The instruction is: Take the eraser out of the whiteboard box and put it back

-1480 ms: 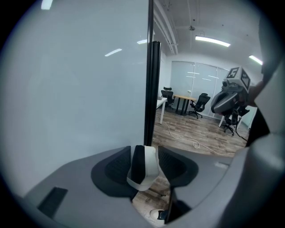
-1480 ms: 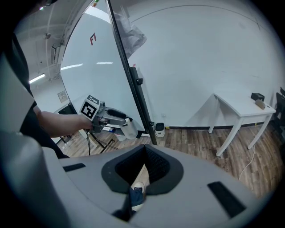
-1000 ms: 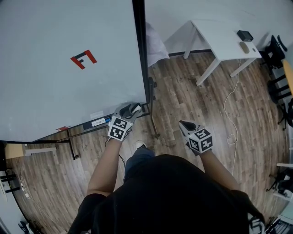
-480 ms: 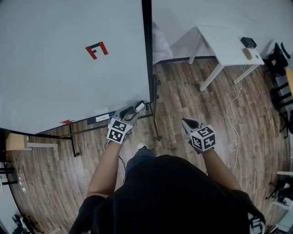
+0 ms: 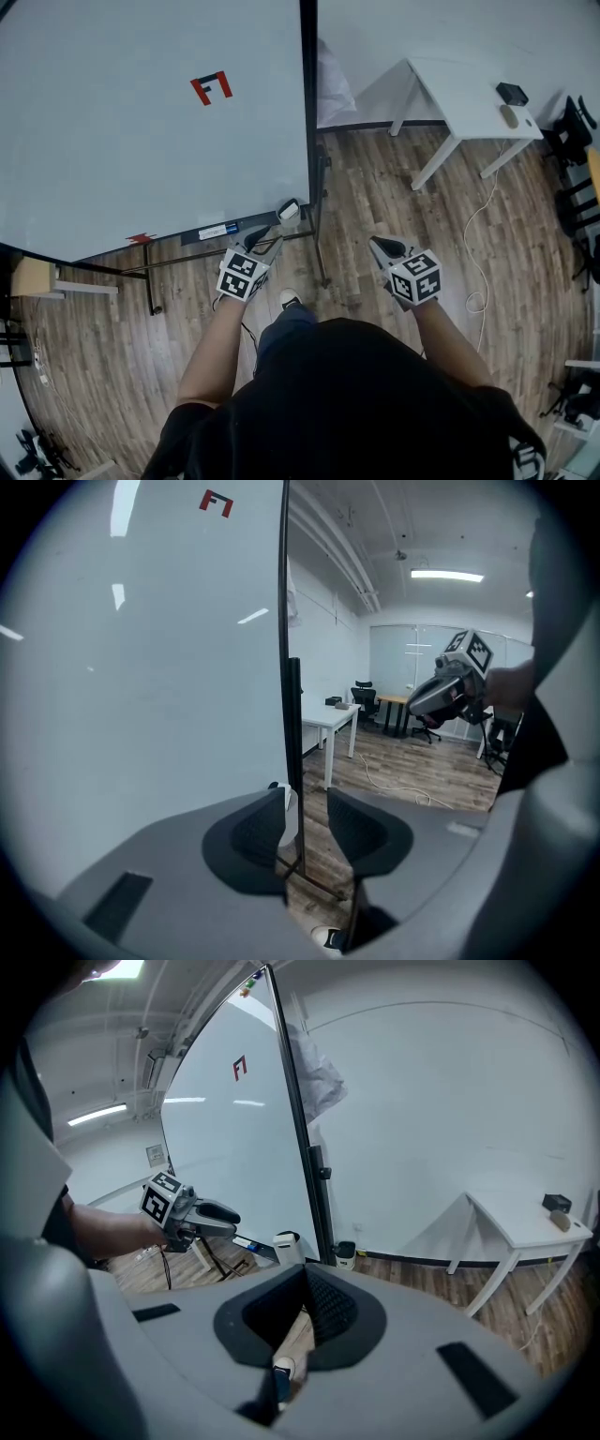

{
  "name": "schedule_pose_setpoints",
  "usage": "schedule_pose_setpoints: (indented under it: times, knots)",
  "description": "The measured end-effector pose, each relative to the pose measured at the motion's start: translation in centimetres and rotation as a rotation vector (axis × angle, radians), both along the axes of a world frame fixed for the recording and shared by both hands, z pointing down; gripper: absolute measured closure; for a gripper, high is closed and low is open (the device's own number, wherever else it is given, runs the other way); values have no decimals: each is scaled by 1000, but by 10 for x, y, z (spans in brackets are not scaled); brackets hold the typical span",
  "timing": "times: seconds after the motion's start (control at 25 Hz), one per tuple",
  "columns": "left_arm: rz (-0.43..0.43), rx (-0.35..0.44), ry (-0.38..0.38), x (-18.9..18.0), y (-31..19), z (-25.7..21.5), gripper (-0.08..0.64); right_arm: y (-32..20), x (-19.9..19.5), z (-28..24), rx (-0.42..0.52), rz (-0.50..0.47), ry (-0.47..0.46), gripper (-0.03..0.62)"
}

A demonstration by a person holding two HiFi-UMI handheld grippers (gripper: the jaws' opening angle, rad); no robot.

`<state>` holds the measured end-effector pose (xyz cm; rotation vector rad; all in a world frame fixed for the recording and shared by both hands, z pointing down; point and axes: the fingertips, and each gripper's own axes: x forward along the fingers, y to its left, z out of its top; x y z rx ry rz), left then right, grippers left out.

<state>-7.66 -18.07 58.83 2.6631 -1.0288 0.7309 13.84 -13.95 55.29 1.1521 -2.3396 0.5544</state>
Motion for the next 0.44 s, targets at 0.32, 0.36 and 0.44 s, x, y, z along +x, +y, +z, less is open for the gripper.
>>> schedule_pose_setpoints:
  times: [0.32, 0.36, 0.44]
  knots:
    - [7, 4, 25, 3, 26, 0, 428, 7, 4, -3, 6, 2, -4, 597]
    - [8, 3, 31, 3, 30, -1, 428, 9, 4, -4, 7, 1, -6, 597]
    - [6, 2, 40, 2, 37, -2, 434, 12, 3, -5, 10, -1, -11, 597]
